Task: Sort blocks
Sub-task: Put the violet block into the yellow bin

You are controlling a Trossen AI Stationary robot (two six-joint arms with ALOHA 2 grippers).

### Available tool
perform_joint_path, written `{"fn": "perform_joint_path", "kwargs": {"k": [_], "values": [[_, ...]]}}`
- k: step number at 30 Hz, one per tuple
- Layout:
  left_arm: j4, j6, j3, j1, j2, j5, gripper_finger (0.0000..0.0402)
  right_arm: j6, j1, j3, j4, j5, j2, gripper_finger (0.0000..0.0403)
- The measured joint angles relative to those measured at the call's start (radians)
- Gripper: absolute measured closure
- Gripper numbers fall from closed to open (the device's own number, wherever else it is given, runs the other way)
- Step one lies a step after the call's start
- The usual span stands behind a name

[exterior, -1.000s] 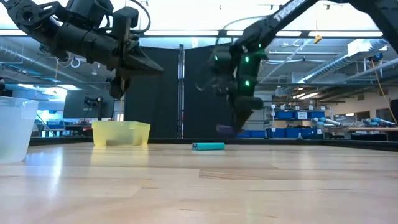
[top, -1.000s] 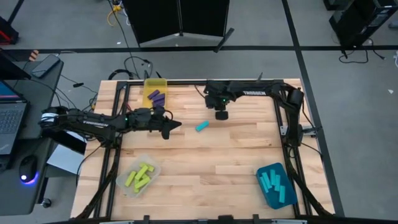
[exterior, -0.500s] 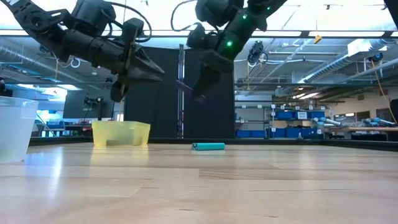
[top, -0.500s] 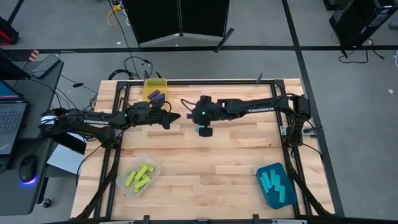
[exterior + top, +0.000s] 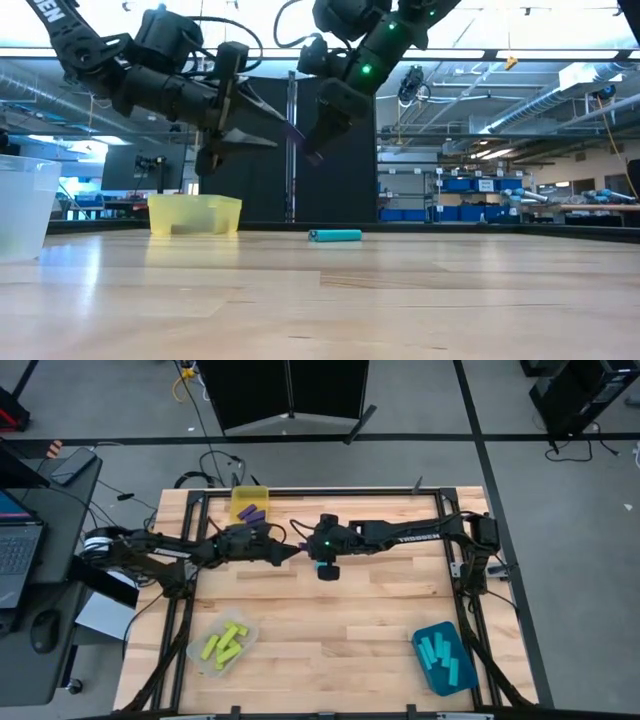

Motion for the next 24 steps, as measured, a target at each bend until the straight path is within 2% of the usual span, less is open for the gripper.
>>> {"fn": "perform_joint_path", "kwargs": {"k": [4, 14, 24], "values": [[0.004, -0.011, 0.028, -0.001, 0.017, 0.032, 0.0204, 0.0, -0.004, 0.0, 0.002, 0.001, 0.001, 0.0293], [-0.052, -0.008, 0.05, 0.018, 0.021, 0.024, 0.0204, 0.001, -0.007, 0.002, 0.005, 0.003, 0.001, 0.0293], [-0.02, -0.003, 0.107, 0.019, 0.095, 0.06, 0.0204, 0.001, -0.007, 0.002, 0.009, 0.006, 0.001, 0.0293]]}}
